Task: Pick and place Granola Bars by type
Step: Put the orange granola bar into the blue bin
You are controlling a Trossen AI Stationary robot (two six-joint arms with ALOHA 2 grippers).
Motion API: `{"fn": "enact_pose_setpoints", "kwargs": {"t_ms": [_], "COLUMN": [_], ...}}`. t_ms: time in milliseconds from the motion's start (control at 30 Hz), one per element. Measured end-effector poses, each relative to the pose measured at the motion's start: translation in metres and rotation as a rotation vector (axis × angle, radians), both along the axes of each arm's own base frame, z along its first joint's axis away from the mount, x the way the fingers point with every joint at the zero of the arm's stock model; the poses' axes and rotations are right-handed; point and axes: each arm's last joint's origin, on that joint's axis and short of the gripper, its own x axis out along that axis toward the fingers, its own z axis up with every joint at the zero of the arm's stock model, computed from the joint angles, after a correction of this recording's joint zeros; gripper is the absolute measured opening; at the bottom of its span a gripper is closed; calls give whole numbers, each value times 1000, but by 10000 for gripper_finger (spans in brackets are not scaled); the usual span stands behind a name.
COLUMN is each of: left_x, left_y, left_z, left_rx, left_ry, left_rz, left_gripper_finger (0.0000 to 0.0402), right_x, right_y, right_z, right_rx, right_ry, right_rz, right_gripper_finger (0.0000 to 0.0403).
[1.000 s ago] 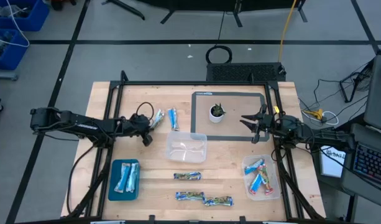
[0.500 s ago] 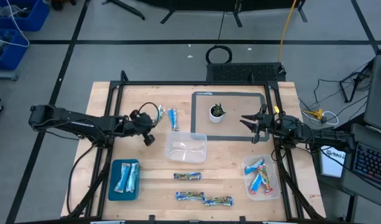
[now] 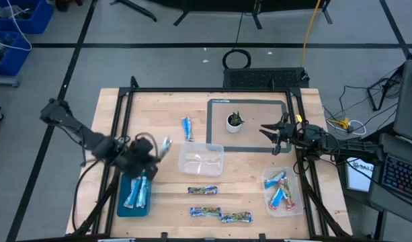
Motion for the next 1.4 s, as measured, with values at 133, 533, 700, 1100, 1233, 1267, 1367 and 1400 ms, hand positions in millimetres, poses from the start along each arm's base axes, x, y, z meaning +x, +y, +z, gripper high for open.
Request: {"fn": "enact_pose_setpoints", "kwargs": {"t_ms": [133,533,700,1100,1233,1267,1367,1400], "left_x": [-7,-20,-27,-32,-26,-25,-23,-22], "left_y": [-32,-93,-108,-146,-158,-161,-166,-167], "left_z": [-9,40,58,24,3,-2,-14,-16], "left_rx": [-164,-411,-458,-345,-234,-211,-156,-143], "left_ry": [48,246,352,532,605,620,647,652], "left_rz": [46,177,236,328,263,257,249,239], "left_gripper_finger": [16,15,15,15,15,15,15,16], "right_x": [0,0,0,0,0,0,0,0], "right_y": [0,0,0,0,0,0,0,0], "right_z": [0,0,0,0,0,0,0,0], "right_rx": [0,0,0,0,0,0,0,0], "right_ry": [0,0,0,0,0,0,0,0], "right_rz": [0,0,0,0,0,0,0,0], "right_gripper_finger": [82,82,82,82,82,82,82,82]}}
